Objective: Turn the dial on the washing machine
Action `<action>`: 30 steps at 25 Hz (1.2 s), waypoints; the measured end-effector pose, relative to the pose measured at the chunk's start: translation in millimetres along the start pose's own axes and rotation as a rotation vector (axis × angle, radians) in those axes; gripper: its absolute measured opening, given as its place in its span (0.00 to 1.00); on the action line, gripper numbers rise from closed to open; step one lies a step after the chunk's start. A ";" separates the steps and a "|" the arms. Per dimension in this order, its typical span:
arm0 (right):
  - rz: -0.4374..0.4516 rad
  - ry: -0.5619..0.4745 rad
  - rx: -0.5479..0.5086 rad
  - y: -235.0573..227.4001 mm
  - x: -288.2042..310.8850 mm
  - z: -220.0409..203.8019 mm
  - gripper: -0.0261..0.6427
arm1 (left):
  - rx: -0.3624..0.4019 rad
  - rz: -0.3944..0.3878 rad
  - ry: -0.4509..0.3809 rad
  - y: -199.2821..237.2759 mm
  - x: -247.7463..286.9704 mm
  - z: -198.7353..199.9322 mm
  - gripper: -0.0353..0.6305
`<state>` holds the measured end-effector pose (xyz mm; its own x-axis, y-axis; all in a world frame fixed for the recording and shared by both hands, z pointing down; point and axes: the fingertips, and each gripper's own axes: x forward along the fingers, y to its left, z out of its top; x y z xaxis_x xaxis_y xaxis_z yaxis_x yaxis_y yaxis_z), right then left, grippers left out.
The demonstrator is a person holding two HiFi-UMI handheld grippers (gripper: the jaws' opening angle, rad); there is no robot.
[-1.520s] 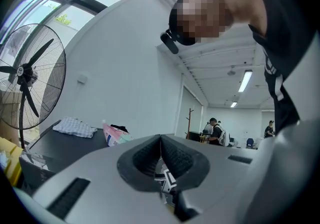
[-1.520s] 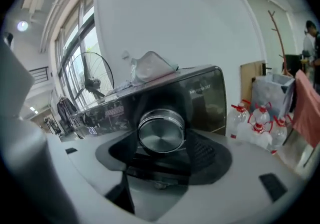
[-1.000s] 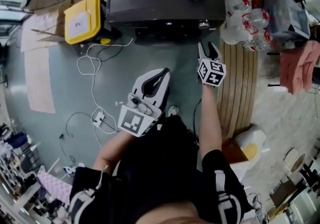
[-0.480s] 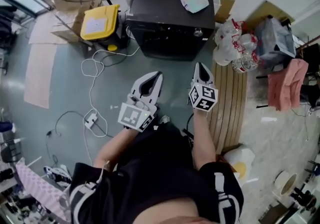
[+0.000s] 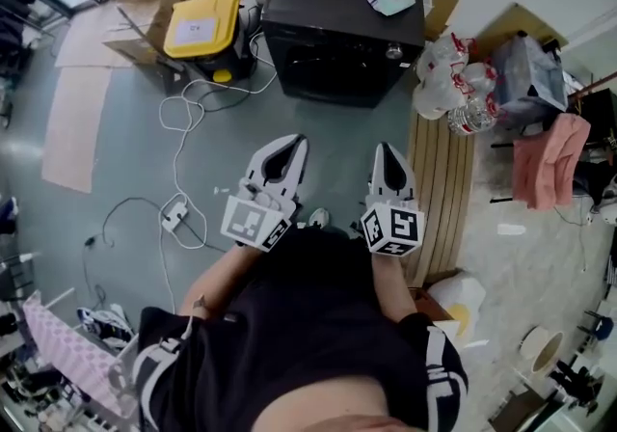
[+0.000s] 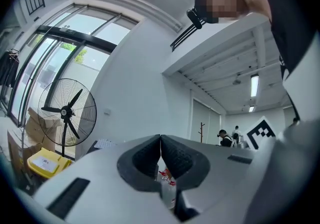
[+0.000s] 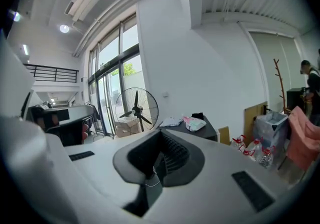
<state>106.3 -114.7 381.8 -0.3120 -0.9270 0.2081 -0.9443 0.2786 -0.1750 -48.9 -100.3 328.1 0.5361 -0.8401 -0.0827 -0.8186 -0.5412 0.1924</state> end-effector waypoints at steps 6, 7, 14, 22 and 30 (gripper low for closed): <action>-0.023 -0.003 -0.016 27.5 -13.1 -5.2 0.08 | 0.004 -0.008 -0.014 17.6 -26.8 7.6 0.09; -0.029 -0.002 -0.016 28.7 -14.0 -5.8 0.08 | 0.004 -0.013 -0.013 17.5 -28.1 8.0 0.09; -0.044 -0.005 -0.017 37.9 -19.0 -5.4 0.08 | 0.002 -0.044 -0.010 14.8 -36.3 10.1 0.09; -0.050 -0.001 -0.023 42.7 -20.7 -8.3 0.08 | 0.000 -0.056 -0.013 16.4 -40.0 10.6 0.09; -0.049 0.001 -0.024 51.4 -16.2 -5.8 0.08 | -0.016 -0.058 -0.006 20.5 -41.1 14.4 0.09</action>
